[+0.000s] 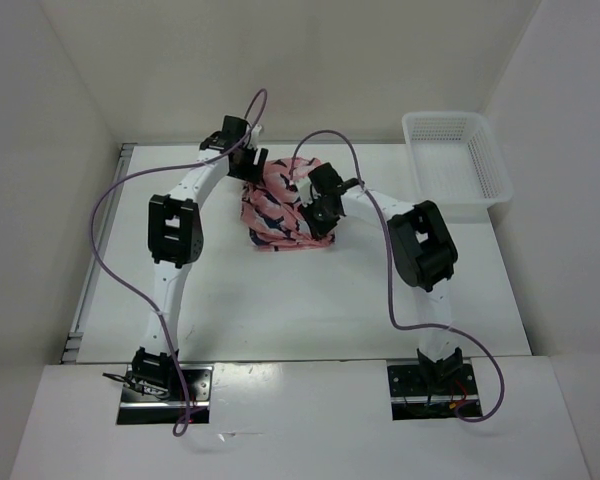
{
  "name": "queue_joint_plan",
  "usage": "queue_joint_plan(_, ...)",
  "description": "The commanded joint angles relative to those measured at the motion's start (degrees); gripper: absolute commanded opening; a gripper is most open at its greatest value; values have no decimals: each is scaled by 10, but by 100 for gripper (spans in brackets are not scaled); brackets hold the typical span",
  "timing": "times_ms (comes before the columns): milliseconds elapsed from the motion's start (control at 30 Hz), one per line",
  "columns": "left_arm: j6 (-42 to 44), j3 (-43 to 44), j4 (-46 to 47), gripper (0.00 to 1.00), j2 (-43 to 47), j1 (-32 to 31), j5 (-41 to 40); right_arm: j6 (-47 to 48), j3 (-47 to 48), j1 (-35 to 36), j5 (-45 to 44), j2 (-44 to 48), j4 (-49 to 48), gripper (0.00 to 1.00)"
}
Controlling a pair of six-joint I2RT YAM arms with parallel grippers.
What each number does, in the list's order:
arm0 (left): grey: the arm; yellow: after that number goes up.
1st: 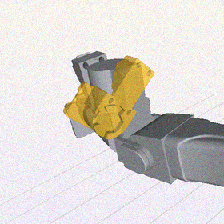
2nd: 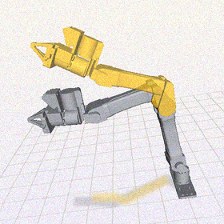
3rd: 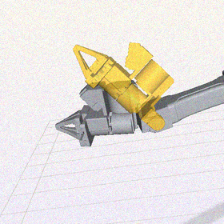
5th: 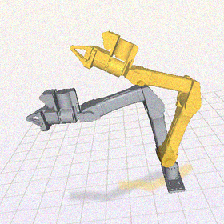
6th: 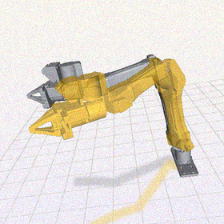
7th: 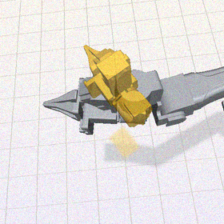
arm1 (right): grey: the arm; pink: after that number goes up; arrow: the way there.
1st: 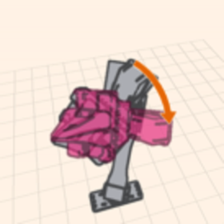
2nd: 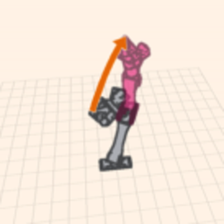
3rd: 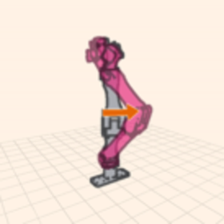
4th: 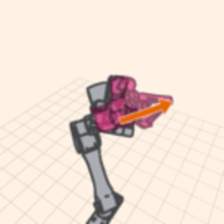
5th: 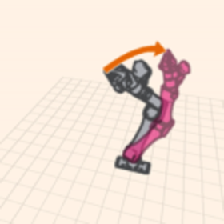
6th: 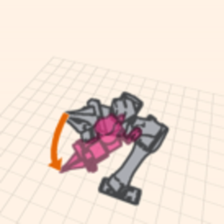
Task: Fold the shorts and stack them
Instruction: Fold the shorts
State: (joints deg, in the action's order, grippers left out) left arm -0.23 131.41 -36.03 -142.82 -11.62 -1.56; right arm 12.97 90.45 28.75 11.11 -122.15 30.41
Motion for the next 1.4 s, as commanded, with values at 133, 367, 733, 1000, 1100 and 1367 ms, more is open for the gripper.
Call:
queue_joint_plan(133, 2, -17, -4, 93, 108, -1, 64, -8, 31, 22, 11, 100, 38, 24)
queue_joint_plan(367, 2, -161, -33, 94, 201, -44, 84, -51, -29, 15, 1, 169, 13, 29)
queue_joint_plan(733, 2, -355, 63, 86, 200, -71, -16, -39, -82, -41, 2, 108, -31, 31)
queue_joint_plan(1000, 2, -425, 69, 83, 252, -71, -24, -39, -77, -41, 2, 96, -36, 34)
queue_joint_plan(1100, 2, -425, 55, 85, 258, -66, -24, -39, -64, -41, -10, 110, -36, 34)
queue_joint_plan(1367, 2, -338, -3, 100, 354, -1, 95, 4, -13, -84, -84, 214, -25, 59)
